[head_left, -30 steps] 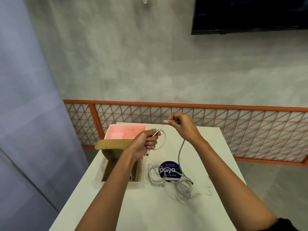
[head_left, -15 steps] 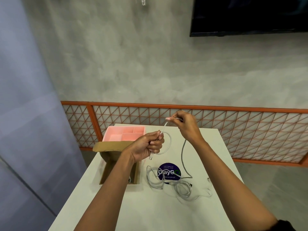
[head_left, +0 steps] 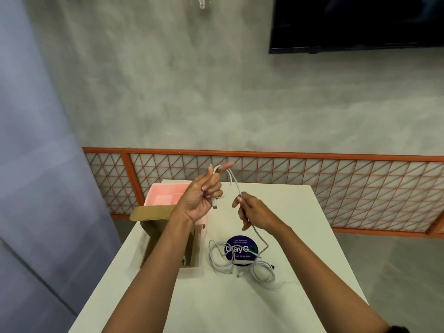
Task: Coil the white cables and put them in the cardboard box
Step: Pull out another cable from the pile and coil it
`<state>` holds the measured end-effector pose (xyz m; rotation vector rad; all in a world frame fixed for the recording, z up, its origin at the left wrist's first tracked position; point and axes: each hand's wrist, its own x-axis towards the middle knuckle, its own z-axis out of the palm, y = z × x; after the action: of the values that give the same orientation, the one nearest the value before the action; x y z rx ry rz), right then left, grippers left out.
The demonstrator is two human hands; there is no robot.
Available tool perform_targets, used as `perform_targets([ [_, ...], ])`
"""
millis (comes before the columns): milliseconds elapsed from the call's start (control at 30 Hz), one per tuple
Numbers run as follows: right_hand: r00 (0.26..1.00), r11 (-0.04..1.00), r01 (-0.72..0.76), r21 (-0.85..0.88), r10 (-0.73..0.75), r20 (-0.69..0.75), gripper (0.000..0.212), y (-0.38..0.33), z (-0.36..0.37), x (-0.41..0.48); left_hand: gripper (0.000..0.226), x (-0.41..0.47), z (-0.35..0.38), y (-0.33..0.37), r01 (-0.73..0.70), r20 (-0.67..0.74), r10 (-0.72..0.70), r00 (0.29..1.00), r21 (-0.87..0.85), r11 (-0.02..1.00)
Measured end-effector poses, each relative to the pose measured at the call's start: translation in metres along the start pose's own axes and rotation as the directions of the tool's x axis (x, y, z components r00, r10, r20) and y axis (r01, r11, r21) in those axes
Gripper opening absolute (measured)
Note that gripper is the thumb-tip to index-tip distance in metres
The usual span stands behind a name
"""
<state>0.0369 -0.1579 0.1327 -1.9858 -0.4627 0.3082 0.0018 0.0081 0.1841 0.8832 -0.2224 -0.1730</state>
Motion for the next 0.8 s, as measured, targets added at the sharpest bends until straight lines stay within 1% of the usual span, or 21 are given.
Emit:
perform_targets([
  [67,0.996,0.995,-0.037,-0.097,0.045,0.083,0.031,-0.001,0.003,-0.004,0.045,0.003,-0.002,0.000,-0.010,-0.029,0.012,0.999,0.071,0.997],
  [133,0.990,0.983,-0.029,-0.181,0.054,0.133,0.032,-0.007,0.003,-0.006,0.044,0.004,-0.004,-0.003,-0.025,-0.080,0.038,0.996,0.155,0.988],
  [200,0.983,0.975,-0.034,-0.221,0.072,0.168,0.033,-0.012,0.002,-0.007,0.043,0.005,-0.005,-0.006,-0.034,-0.120,0.062,0.991,0.223,0.974],
  [300,0.971,0.960,-0.037,-0.276,0.100,0.219,0.036,-0.019,0.001,-0.007,0.032,0.008,-0.004,-0.009,-0.041,-0.127,0.069,0.990,0.209,0.977],
  [367,0.960,0.951,-0.018,-0.310,0.103,0.261,0.037,-0.026,0.001,-0.008,0.025,0.011,-0.004,-0.013,-0.038,-0.132,0.074,0.989,0.258,0.966],
  [400,0.956,0.945,-0.005,-0.328,0.101,0.276,0.038,-0.030,0.000,-0.009,0.023,0.011,-0.006,-0.015,-0.031,-0.147,0.085,0.986,0.337,0.941],
  [467,0.949,0.931,0.022,-0.365,0.095,0.299,0.040,-0.038,-0.003,-0.009,0.029,0.012,-0.007,-0.020,-0.011,-0.153,0.101,0.983,0.497,0.868],
  [533,0.941,0.909,0.053,-0.414,0.094,0.325,0.041,-0.047,-0.009,-0.009,0.032,0.011,-0.004,-0.025,-0.005,-0.142,0.115,0.983,0.609,0.793],
  [633,0.955,0.883,0.092,-0.461,0.053,0.293,0.039,-0.058,-0.020,-0.010,0.029,0.008,-0.004,-0.029,0.062,-0.187,0.100,0.977,0.703,0.709],
  [733,0.983,0.864,0.097,-0.494,-0.004,0.186,0.042,-0.065,-0.029,-0.006,0.041,0.007,-0.014,-0.033,0.079,-0.149,0.067,0.987,0.794,0.603],
  [800,0.992,0.878,0.089,-0.471,-0.035,0.122,0.032,-0.066,-0.035,-0.004,0.041,0.005,-0.015,-0.034,0.109,-0.146,0.019,0.989,0.813,0.572],
])
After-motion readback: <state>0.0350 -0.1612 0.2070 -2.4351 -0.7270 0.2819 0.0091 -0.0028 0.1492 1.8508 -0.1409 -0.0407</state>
